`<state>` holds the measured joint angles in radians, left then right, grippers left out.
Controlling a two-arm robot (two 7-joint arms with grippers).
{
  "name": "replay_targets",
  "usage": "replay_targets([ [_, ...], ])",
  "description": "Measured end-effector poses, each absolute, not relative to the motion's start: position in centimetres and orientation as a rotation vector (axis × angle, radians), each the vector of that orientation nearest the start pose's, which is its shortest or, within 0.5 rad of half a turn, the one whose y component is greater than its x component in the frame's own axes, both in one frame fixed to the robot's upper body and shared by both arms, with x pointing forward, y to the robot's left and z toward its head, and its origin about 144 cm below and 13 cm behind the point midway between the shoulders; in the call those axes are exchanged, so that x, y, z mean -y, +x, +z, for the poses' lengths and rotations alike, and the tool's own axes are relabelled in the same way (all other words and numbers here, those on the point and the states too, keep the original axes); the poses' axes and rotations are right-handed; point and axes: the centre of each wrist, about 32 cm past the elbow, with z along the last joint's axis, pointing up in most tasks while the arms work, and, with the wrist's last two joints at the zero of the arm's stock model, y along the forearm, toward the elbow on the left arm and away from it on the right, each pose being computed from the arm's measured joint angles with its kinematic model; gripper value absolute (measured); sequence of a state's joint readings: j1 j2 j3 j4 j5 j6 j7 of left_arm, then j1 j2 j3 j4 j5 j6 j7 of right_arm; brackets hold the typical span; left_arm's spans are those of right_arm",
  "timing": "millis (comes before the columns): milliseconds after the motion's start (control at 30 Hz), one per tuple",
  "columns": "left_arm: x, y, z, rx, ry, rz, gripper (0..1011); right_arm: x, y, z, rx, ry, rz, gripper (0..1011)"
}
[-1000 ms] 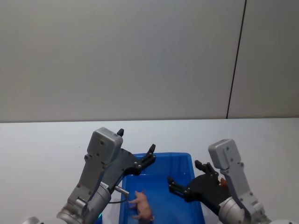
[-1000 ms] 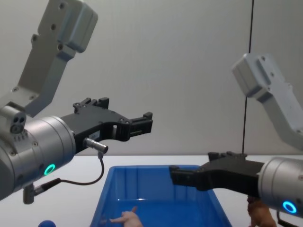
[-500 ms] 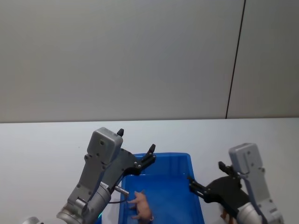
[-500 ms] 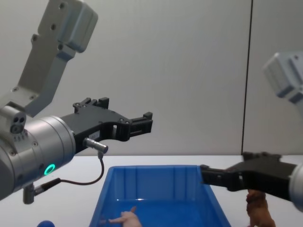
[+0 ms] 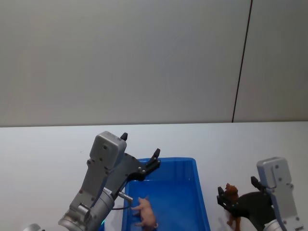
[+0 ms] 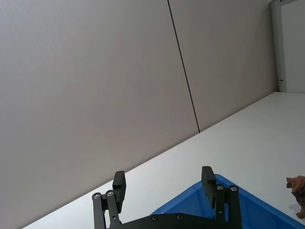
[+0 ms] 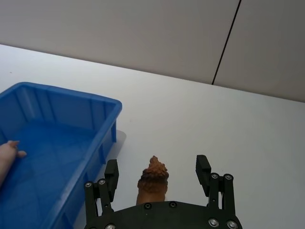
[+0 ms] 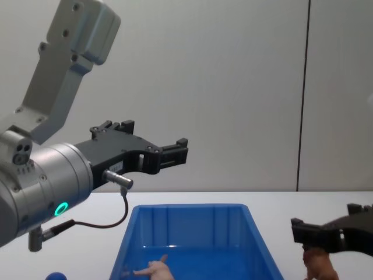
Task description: Pick up the two dolls from the table and place them into the box.
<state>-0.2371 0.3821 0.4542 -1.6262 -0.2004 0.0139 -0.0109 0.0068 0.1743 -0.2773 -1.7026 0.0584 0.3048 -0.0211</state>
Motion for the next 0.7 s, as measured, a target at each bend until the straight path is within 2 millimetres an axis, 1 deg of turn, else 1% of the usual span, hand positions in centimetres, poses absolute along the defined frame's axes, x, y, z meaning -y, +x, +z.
replay_targets([
  [300, -19.8, 49.2, 120.4, 0.267, 0.061, 1.124, 1002, 18.6, 44.7, 116.1, -0.068, -0.289, -1.328, 1001],
  [700, -19.8, 49.2, 120.4, 0.268, 0.061, 1.124, 1002, 18.2, 45.3, 114.5, -0.129, -0.331, -1.309, 994],
])
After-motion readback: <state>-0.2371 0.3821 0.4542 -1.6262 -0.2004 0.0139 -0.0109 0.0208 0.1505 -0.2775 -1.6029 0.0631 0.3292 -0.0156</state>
